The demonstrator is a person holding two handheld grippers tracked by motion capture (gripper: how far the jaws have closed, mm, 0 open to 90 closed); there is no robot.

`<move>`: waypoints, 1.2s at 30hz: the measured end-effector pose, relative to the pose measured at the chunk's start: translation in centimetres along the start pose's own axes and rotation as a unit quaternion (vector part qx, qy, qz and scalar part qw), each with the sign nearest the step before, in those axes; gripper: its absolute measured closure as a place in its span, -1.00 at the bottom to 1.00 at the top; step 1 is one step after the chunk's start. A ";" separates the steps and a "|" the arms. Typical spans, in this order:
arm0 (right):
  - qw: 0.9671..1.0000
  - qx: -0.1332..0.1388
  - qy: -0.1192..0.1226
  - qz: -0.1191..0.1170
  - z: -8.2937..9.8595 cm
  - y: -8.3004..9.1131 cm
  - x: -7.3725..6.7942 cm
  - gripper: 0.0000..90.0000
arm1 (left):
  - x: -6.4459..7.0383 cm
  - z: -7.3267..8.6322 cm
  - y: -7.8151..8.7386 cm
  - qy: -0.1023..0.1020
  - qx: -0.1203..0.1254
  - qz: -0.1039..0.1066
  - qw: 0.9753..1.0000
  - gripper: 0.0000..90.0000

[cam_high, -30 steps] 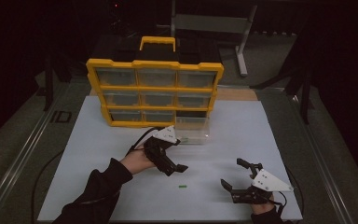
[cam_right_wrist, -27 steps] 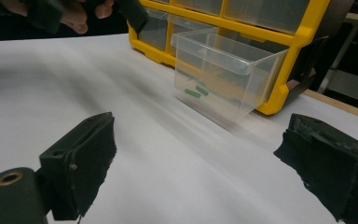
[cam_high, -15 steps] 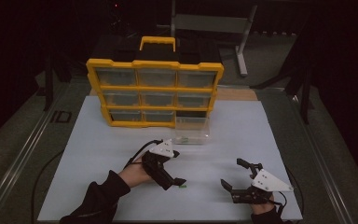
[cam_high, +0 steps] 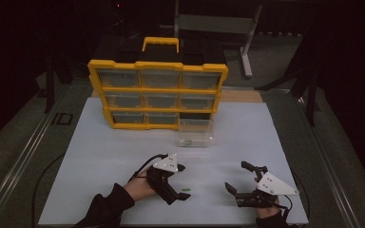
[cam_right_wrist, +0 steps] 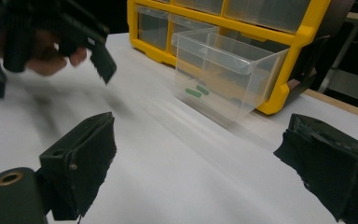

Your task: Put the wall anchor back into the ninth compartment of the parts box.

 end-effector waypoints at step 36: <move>1.000 -0.001 0.002 -0.001 0.0 0.0 -0.1 -0.80 | -0.1 2.7 -2.9 -0.053 -0.073 -0.046 0.995 0.87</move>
Point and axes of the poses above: each handheld gripper's, and its own axes: y roughly backward along the jaws, z roughly out of its underside, x roughly to its right, the point moved 8 cm from there along -y, roughly forward along the jaws, and after that the axes turned 4 degrees about y, right-handed, at the moved point
